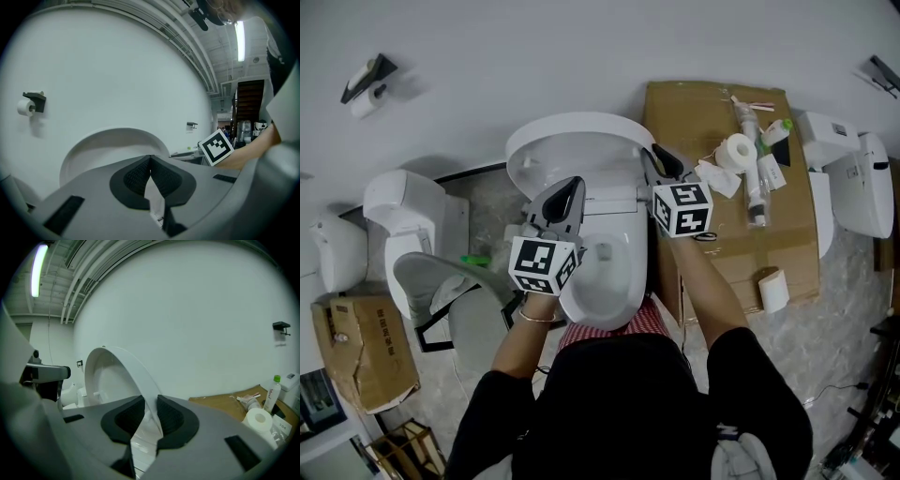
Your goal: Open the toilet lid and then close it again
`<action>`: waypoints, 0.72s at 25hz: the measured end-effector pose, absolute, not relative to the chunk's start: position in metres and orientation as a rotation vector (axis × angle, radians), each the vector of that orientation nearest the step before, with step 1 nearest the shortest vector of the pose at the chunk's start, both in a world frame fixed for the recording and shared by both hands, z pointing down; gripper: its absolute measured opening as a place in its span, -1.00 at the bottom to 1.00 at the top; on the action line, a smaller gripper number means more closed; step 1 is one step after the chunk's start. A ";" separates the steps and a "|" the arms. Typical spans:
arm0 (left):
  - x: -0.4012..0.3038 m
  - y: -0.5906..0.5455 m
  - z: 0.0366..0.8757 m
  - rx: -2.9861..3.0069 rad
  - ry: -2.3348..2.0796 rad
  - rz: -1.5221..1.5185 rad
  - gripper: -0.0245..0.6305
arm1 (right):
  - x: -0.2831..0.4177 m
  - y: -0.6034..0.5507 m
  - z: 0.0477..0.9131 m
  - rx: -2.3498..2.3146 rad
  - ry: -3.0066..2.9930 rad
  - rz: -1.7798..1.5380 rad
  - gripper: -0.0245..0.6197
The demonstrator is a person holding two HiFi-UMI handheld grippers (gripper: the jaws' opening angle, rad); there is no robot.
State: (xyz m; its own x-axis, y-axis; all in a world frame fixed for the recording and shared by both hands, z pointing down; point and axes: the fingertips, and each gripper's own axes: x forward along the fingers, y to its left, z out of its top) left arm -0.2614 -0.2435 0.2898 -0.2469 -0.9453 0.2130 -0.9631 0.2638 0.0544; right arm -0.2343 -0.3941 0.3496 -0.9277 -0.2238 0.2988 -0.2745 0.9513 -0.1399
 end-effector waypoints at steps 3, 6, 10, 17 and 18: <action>-0.259 -0.242 0.289 1.780 -2.335 0.117 -0.92 | -0.232 -0.392 0.350 0.362 -2.823 0.262 -0.65; -0.258 -0.239 0.288 1.753 -2.337 0.075 -0.92 | -0.229 -0.389 0.350 0.352 -2.824 0.264 -0.65; -0.258 -0.235 0.288 1.730 -2.360 0.107 -0.91 | -0.225 -0.385 0.349 0.333 -2.828 0.263 -0.65; -0.255 -0.232 0.285 1.709 -2.398 0.134 -0.91 | -0.214 -0.375 0.351 0.288 -2.834 0.261 -0.65; -0.254 -0.232 0.285 1.703 -2.403 0.131 -0.91 | -0.213 -0.373 0.351 0.279 -2.836 0.261 -0.65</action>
